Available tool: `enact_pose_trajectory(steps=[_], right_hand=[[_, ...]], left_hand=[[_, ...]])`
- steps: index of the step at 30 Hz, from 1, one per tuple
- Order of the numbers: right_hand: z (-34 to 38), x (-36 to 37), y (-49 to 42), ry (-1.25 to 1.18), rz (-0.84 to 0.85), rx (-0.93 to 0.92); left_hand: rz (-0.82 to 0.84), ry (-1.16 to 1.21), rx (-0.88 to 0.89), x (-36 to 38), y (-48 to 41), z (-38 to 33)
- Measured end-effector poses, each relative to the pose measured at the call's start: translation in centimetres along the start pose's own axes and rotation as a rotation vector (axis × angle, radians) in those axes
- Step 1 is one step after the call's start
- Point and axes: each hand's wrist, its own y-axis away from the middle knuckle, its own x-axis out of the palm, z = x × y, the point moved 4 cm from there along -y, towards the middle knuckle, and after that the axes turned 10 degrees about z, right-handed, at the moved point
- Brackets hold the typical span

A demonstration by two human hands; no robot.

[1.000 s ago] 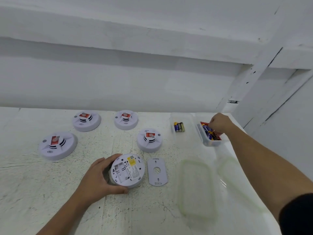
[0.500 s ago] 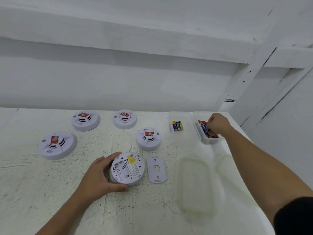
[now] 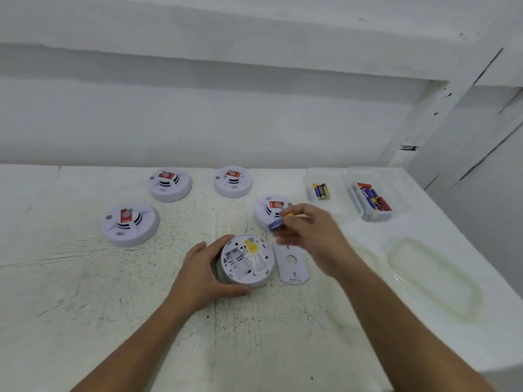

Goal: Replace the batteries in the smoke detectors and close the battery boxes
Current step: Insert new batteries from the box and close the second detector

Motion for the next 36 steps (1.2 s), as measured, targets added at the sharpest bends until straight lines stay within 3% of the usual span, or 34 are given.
enact_pose_trajectory(steps=[6, 11, 14, 18, 25, 36], right_hand=[[-3.5, 5.7, 1.6, 0.558, -0.016, -0.122], [-4.6, 7.1, 2.3, 0.711, -0.050, -0.302], [-5.3, 7.7, 2.6, 0.820, -0.044, -0.307], [-5.4, 7.7, 2.9, 0.868, -0.004, -0.307], [-5.0, 6.8, 2.6, 0.892, 0.221, -0.209], [-4.2, 6.6, 1.7, 0.841, 0.266, -0.211]], left_hand=[[0.011, 0.010, 0.101, 0.0, 0.0, -0.3], [0.015, 0.016, 0.137, 0.1, 0.0, 0.0], [0.014, 0.012, 0.128, 0.0, 0.0, 0.0], [0.018, 0.054, 0.113, -0.3, 0.4, -0.5], [0.139, 0.079, 0.028, -0.6, -0.1, 1.0], [0.144, 0.088, 0.059, -0.9, 0.2, -0.2]])
